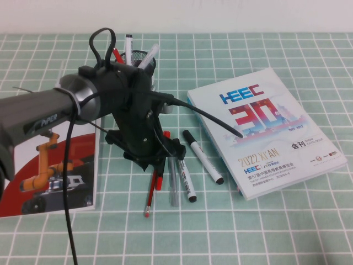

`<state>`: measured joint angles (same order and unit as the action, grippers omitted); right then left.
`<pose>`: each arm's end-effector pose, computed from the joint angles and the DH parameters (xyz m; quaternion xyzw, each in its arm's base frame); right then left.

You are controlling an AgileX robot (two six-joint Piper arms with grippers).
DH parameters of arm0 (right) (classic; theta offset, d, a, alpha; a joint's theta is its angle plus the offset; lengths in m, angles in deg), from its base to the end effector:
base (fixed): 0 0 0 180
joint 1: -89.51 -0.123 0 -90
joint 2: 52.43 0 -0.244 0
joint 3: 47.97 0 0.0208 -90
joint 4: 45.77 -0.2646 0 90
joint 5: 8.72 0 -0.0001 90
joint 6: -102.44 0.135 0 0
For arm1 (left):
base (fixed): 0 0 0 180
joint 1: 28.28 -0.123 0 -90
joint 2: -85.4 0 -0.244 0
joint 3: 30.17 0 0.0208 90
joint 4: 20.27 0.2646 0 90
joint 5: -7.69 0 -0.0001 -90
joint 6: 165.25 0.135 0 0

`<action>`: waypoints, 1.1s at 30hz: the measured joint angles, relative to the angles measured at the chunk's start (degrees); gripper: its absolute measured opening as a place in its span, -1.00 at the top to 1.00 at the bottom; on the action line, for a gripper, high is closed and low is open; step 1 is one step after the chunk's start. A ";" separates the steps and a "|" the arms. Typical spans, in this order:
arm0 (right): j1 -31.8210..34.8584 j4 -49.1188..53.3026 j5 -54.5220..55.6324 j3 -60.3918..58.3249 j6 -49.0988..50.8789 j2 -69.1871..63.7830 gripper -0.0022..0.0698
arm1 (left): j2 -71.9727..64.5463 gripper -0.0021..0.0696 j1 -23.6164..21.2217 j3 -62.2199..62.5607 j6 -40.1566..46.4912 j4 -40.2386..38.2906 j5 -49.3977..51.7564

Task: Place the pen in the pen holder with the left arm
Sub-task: Pick up the pen on the table

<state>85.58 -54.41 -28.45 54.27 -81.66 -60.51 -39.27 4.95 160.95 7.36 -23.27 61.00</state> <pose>0.1500 0.0172 0.1614 -0.0146 0.7950 0.0622 0.6032 0.3485 -0.2351 0.1057 0.2092 0.9709 -0.0609 0.0994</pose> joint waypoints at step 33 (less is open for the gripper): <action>0.00 0.00 0.00 0.00 0.00 0.00 1.00 | -1.56 0.34 0.64 0.42 -2.40 2.08 0.29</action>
<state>85.58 -54.41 -28.45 54.27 -81.66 -60.51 -40.83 5.59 161.36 4.96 -21.20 61.29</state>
